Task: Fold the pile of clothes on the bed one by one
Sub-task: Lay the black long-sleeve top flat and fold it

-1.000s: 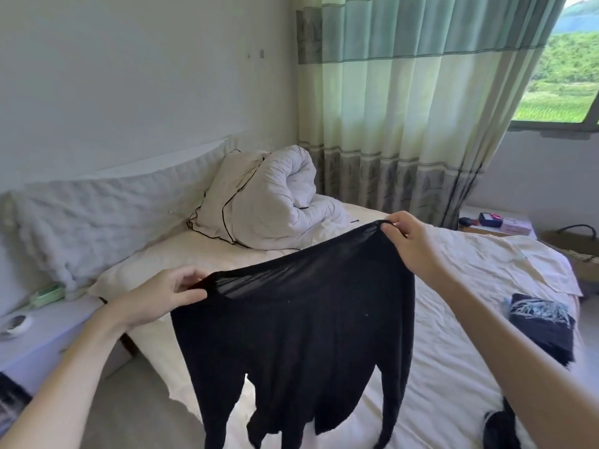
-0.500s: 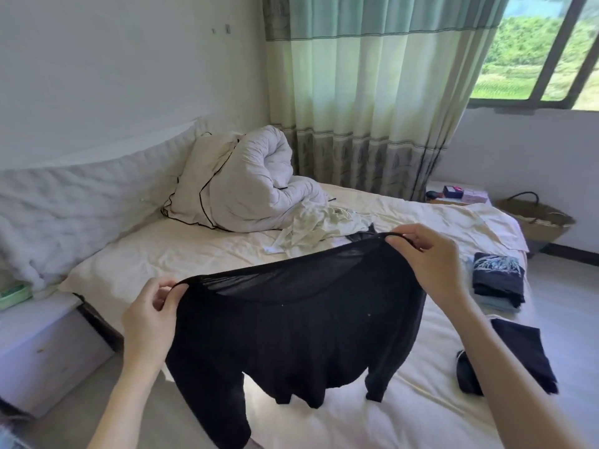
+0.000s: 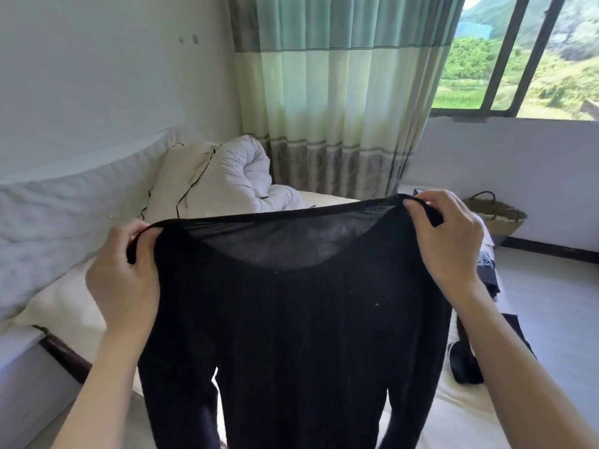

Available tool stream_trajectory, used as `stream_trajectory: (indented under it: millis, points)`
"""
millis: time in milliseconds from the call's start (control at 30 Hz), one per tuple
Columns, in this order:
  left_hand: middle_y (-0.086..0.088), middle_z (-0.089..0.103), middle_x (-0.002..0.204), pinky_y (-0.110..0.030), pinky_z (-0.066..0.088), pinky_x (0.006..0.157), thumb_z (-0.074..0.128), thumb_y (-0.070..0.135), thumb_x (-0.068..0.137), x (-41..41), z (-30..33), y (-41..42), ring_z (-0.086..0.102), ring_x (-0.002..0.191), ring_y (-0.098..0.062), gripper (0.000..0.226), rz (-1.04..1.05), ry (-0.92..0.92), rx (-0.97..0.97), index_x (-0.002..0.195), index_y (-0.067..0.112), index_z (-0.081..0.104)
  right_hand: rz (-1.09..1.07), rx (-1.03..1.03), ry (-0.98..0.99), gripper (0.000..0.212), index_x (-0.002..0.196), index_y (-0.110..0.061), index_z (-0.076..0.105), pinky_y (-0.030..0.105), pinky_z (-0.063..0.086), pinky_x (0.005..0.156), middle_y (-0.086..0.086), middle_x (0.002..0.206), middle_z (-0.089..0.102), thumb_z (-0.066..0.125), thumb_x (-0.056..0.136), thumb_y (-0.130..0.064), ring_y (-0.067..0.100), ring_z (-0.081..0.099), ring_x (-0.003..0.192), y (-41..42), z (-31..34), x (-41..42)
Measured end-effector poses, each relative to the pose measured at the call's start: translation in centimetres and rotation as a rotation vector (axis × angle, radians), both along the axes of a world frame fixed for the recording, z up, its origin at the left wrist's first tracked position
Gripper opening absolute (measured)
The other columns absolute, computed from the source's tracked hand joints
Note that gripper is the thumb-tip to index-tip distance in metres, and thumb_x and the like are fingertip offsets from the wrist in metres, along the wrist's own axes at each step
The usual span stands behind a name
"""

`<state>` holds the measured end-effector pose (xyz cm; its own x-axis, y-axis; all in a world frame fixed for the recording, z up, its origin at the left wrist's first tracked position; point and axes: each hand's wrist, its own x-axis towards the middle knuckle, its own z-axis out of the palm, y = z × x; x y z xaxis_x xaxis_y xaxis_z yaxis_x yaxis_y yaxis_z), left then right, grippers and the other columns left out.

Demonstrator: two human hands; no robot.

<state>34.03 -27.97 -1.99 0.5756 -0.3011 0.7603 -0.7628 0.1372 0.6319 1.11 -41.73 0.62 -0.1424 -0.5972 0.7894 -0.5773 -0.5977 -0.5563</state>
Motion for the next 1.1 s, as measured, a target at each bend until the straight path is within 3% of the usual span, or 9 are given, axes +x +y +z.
stream_trajectory:
  millis: [100, 233, 300, 433, 567, 733, 1100]
  points:
    - [0.011, 0.058, 0.084, -0.009, 0.036, 0.069, 0.048, 0.038, 0.094, 1.6, -2.9, -0.9, 0.052, 0.078, 0.016, 0.018, 0.042, -0.072, 0.057, 0.099, 0.023, 0.055, -0.008, 0.069, 0.049, 0.023, 0.091, -0.006, 0.065, 0.029, 0.036, 0.070, 0.005, 0.088, 0.067, 0.063, 0.089, -0.028, 0.017, 0.056, 0.079, -1.8, -2.1, 2.1]
    - [-0.011, 0.069, 0.094, -0.030, 0.039, 0.071, 0.057, 0.018, 0.093, 5.3, -7.1, -3.6, 0.063, 0.084, -0.026, 0.015, 0.097, -0.163, 0.245, 0.102, 0.009, 0.064, -0.019, 0.237, 0.170, 0.029, 0.090, -0.010, 0.056, 0.032, 0.026, 0.062, 0.002, 0.076, 0.057, 0.051, 0.094, -0.038, 0.020, 0.046, 0.066, -5.9, -7.0, 5.3]
    - [-0.014, 0.070, 0.092, -0.034, 0.043, 0.065, 0.061, 0.011, 0.090, 7.7, -8.4, -6.2, 0.065, 0.079, -0.035, 0.012, 0.141, -0.266, 0.344, 0.100, 0.007, 0.067, -0.020, 0.300, 0.240, 0.033, 0.089, -0.009, 0.056, 0.034, 0.028, 0.060, 0.006, 0.073, 0.059, 0.050, 0.094, -0.041, 0.029, 0.052, 0.065, -9.3, -9.6, 7.4]
    - [-0.011, 0.069, 0.087, -0.044, 0.049, 0.057, 0.058, 0.024, 0.093, 14.1, -10.0, -15.1, 0.064, 0.071, -0.036, 0.019, 0.152, -0.349, 0.527, 0.100, 0.009, 0.067, -0.048, 0.337, 0.435, 0.041, 0.083, -0.006, 0.057, 0.033, 0.033, 0.052, 0.009, 0.068, 0.059, 0.052, 0.092, -0.046, 0.032, 0.057, 0.061, -19.4, -14.4, 13.4]
    - [-0.017, 0.068, 0.079, -0.042, 0.048, 0.049, 0.064, 0.016, 0.089, 20.0, -13.9, -26.5, 0.062, 0.059, -0.037, 0.017, 0.141, -0.463, 0.634, 0.098, 0.001, 0.066, -0.041, 0.389, 0.572, 0.049, 0.073, -0.006, 0.050, 0.033, 0.033, 0.051, 0.008, 0.065, 0.055, 0.047, 0.092, -0.051, 0.033, 0.056, 0.058, -30.9, -20.1, 20.4]
    - [-0.021, 0.064, 0.071, -0.034, 0.036, 0.046, 0.059, 0.018, 0.093, 26.5, -22.7, -38.2, 0.055, 0.047, -0.038, 0.020, 0.132, -0.499, 0.821, 0.098, -0.001, 0.065, -0.035, 0.430, 0.686, 0.051, 0.069, -0.009, 0.043, 0.033, 0.029, 0.053, 0.015, 0.071, 0.060, 0.040, 0.095, -0.053, 0.034, 0.055, 0.062, -42.4, -28.7, 27.8]
    - [-0.021, 0.064, 0.078, -0.034, 0.029, 0.049, 0.048, 0.029, 0.098, 32.5, -40.8, -51.1, 0.055, 0.054, -0.040, 0.030, 0.141, -0.475, 1.006, 0.102, 0.002, 0.059, 0.008, 0.615, 0.742, 0.052, 0.075, -0.006, 0.051, 0.033, 0.026, 0.059, 0.015, 0.076, 0.061, 0.038, 0.097, -0.051, 0.031, 0.049, 0.066, -53.1, -46.2, 34.1]
